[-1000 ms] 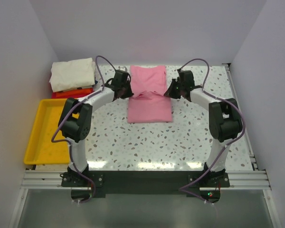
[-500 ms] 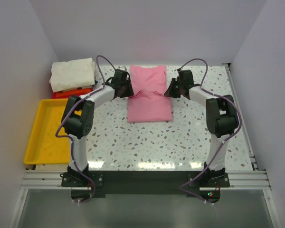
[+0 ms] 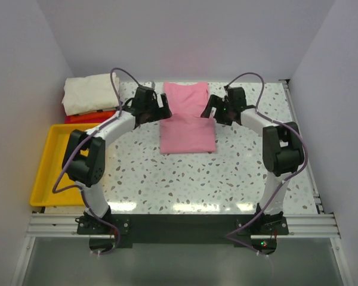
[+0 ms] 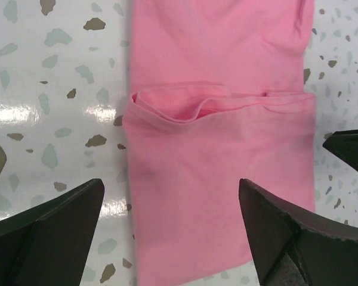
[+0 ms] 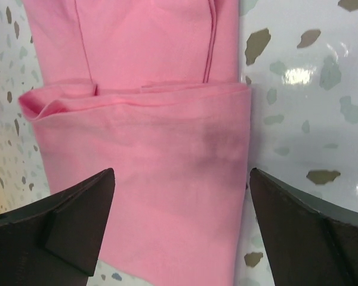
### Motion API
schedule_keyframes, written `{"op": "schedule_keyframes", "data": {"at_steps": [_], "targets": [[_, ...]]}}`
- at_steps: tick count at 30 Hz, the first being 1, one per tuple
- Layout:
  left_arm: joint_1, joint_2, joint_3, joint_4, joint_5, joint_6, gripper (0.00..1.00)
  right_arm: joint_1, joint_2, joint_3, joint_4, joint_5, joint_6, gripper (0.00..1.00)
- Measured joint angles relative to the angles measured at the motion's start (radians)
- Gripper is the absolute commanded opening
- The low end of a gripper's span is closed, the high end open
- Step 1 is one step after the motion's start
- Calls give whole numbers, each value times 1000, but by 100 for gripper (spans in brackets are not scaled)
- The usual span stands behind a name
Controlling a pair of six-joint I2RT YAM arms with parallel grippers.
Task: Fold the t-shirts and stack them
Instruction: Fold the tshirt
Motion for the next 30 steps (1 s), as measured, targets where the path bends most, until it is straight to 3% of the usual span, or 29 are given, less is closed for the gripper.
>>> {"op": "schedule_keyframes", "data": {"at_steps": [8, 15, 23, 27, 30], "targets": [[0, -223, -299, 72, 69, -39, 100, 0, -245, -245, -18, -42, 1, 98], [-10, -241, -502, 120, 169, -83, 95, 0, -362, -472, -9, -88, 31, 98], [-29, -241, -563, 211, 213, -115, 61, 0, -362, -539, 19, -107, 69, 98], [-32, -231, -565, 224, 220, -125, 39, 0, -362, -546, 35, -113, 81, 98], [-37, -212, -565, 236, 225, -127, 29, 0, -362, -548, 42, -114, 88, 98]]}}
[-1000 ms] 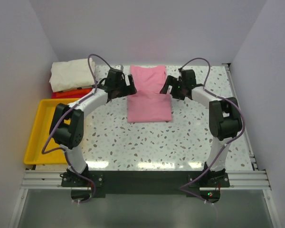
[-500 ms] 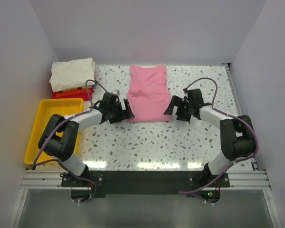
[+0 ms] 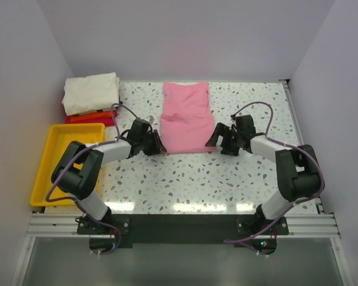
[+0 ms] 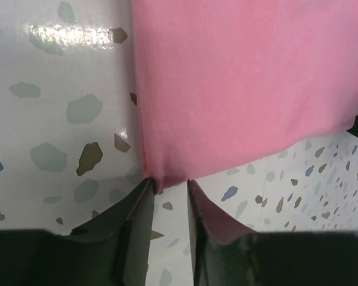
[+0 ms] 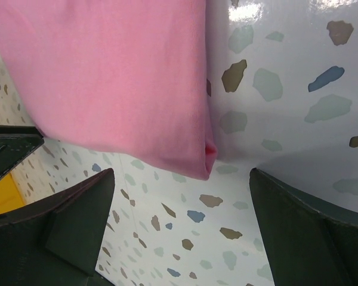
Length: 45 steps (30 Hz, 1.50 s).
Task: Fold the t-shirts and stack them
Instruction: Fold the tshirt
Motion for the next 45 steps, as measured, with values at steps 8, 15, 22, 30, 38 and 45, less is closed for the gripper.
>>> {"op": "schedule_keyframes", "data": {"at_steps": [8, 15, 22, 30, 38, 45], "targets": [[-5, 29, -4, 3, 0, 2, 0, 0, 4, 0, 12, -1, 8, 97], [-6, 27, -15, 22, -8, 4, 0, 0, 18, 0, 27, -5, 19, 82], [-7, 18, -25, 27, -23, 4, 0, 0, 43, 1, 43, -6, 29, 64], [-7, 14, -31, 29, -31, 4, 0, -2, 79, 6, 66, -18, 28, 46], [-7, 12, -33, 27, -47, 4, 0, -2, 108, 23, 71, -25, 17, 24], [-8, 0, -46, 31, -54, 3, 0, -2, 104, 6, 71, -21, 7, 13]]}}
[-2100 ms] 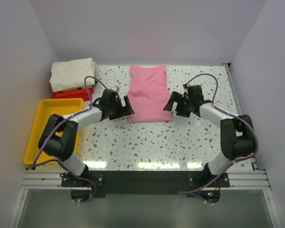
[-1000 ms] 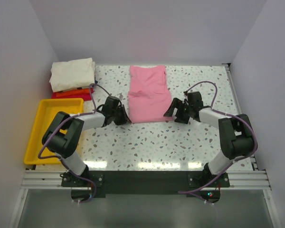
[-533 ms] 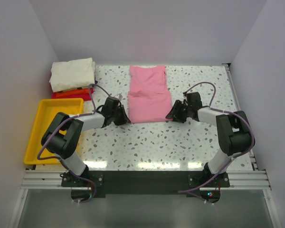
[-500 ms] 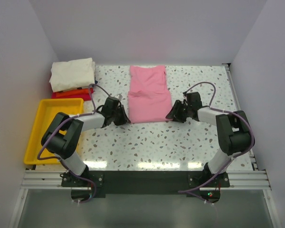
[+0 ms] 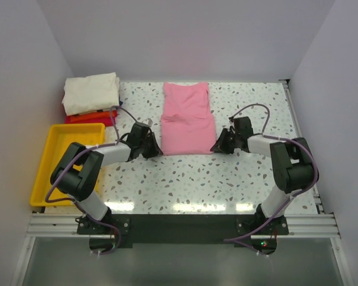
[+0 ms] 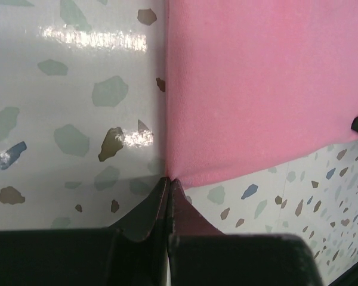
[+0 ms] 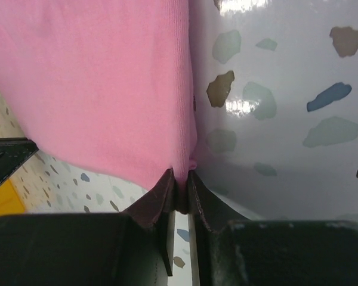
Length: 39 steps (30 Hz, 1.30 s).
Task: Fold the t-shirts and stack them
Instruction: Fold the tshirt
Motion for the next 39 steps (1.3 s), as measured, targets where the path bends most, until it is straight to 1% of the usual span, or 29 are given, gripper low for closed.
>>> {"op": "schedule_keyframes", "data": {"at_steps": [1, 2, 7, 13, 16, 19, 23, 27, 30, 32, 39], "targets": [[-4, -9, -10, 1, -4, -2, 0, 0, -6, -10, 2, -3, -1, 12], [-6, -18, -19, 1, -8, -3, 0, 0, -15, -21, 2, -6, -2, 10], [-66, -115, -124, 12, -45, -29, 0, 10, -103, -120, 2, -14, -7, 9], [-206, -305, -280, -36, -135, -120, 0, 56, -285, -284, -40, -9, -22, 9], [-294, -423, -359, -76, -187, -206, 0, 88, -392, -369, -60, -8, -19, 8], [-386, -500, -402, -117, -223, -288, 0, 137, -502, -446, -80, -4, 2, 8], [-522, -544, -404, -204, -287, -394, 0, 197, -653, -520, -150, 14, 41, 8], [-604, -565, -390, -281, -330, -466, 0, 213, -813, -566, -270, 41, 69, 8], [-634, -570, -372, -336, -350, -489, 0, 217, -887, -572, -342, 52, 80, 8], [-641, -576, -362, -373, -363, -497, 0, 218, -908, -572, -369, 56, 83, 8], [-647, -587, -309, -453, -405, -496, 0, 221, -914, -544, -410, 74, 87, 5]]}}
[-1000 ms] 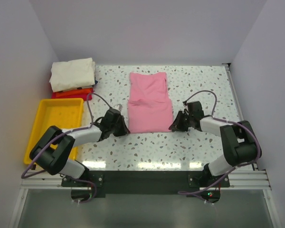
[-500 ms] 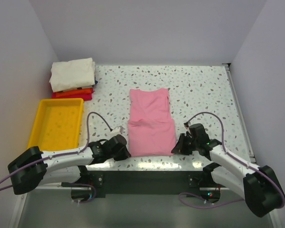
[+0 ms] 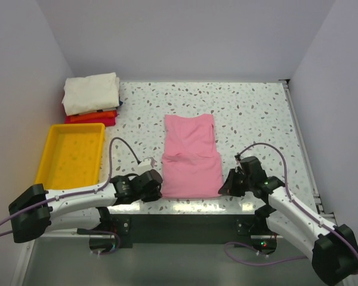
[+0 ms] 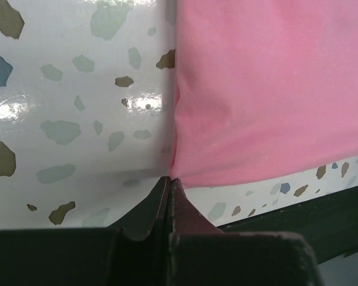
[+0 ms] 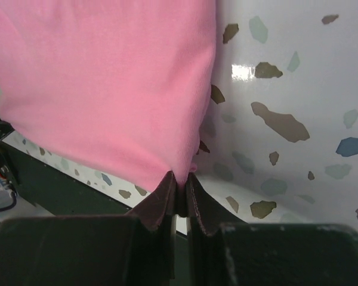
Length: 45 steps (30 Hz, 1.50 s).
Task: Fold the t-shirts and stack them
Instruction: Fold the tshirt
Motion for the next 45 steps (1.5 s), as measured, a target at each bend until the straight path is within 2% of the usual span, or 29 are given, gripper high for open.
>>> {"op": "schedule_keyframes", "data": {"at_steps": [7, 15, 17, 23, 32, 45], "targets": [[0, -2, 93, -60, -69, 26, 0, 1, 20, 129, -24, 46, -12, 5], [13, -2, 278, -127, -226, 109, 0, 1, 97, 275, -22, 90, -28, 5], [41, 4, 322, -129, -245, 144, 0, 1, 116, 303, -17, 100, -35, 1], [194, 61, 409, -101, -244, 260, 0, 1, 169, 404, -10, 132, -58, 0], [285, 124, 532, -75, -244, 386, 0, -40, 278, 574, -7, 149, -90, 0], [430, 267, 648, 7, -174, 499, 0, -174, 450, 663, 53, -10, -92, 0]]}}
